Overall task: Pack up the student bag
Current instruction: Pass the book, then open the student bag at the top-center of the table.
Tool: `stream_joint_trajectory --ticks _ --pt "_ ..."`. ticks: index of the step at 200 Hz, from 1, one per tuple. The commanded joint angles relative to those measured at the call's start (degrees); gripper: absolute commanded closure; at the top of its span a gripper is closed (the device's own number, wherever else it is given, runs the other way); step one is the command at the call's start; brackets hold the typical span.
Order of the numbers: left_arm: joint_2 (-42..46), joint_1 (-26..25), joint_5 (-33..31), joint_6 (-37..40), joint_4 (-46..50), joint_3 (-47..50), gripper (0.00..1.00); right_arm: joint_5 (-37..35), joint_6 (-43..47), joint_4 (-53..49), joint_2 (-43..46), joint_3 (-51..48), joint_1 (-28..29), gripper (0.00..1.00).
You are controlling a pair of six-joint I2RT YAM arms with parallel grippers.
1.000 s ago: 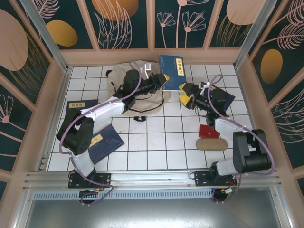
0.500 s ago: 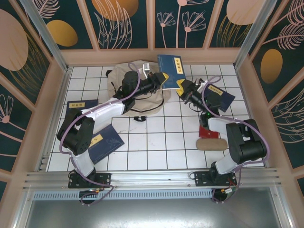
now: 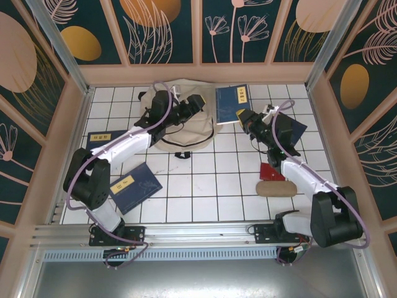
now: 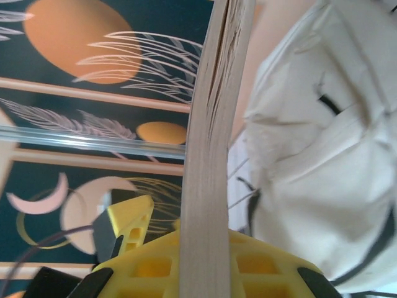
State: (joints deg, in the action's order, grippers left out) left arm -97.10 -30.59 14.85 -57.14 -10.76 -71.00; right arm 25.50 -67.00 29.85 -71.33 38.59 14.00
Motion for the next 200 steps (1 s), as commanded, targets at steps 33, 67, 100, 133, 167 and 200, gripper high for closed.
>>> stream_joint_trajectory --ticks 33,67,100,133,167,200 --pt "-0.72 -0.75 -8.45 39.14 28.73 -5.72 0.06 1.81 18.94 -21.76 2.94 3.17 -3.5 0.97" --pt "-4.1 -4.24 -13.31 47.51 34.69 -8.84 0.07 2.05 19.34 -25.12 3.41 2.1 -6.02 0.97" --pt "-9.76 -7.68 -13.71 50.23 37.44 -13.95 0.07 3.13 18.83 -25.46 3.87 0.31 -8.27 0.97" --pt "-17.13 -9.21 -16.13 50.99 40.77 -20.6 0.07 3.24 18.68 -26.22 4.34 -0.33 -9.15 0.97" --pt "-23.61 -9.2 -17.85 52.46 48.11 -27.46 0.04 3.51 17.99 -25.94 4.66 -0.66 -9.51 0.97" --pt "-26.63 -9.16 -24.49 51.03 51.55 -30.82 0.05 4.11 17.43 -25.04 4.5 -0.73 -9.39 0.97"
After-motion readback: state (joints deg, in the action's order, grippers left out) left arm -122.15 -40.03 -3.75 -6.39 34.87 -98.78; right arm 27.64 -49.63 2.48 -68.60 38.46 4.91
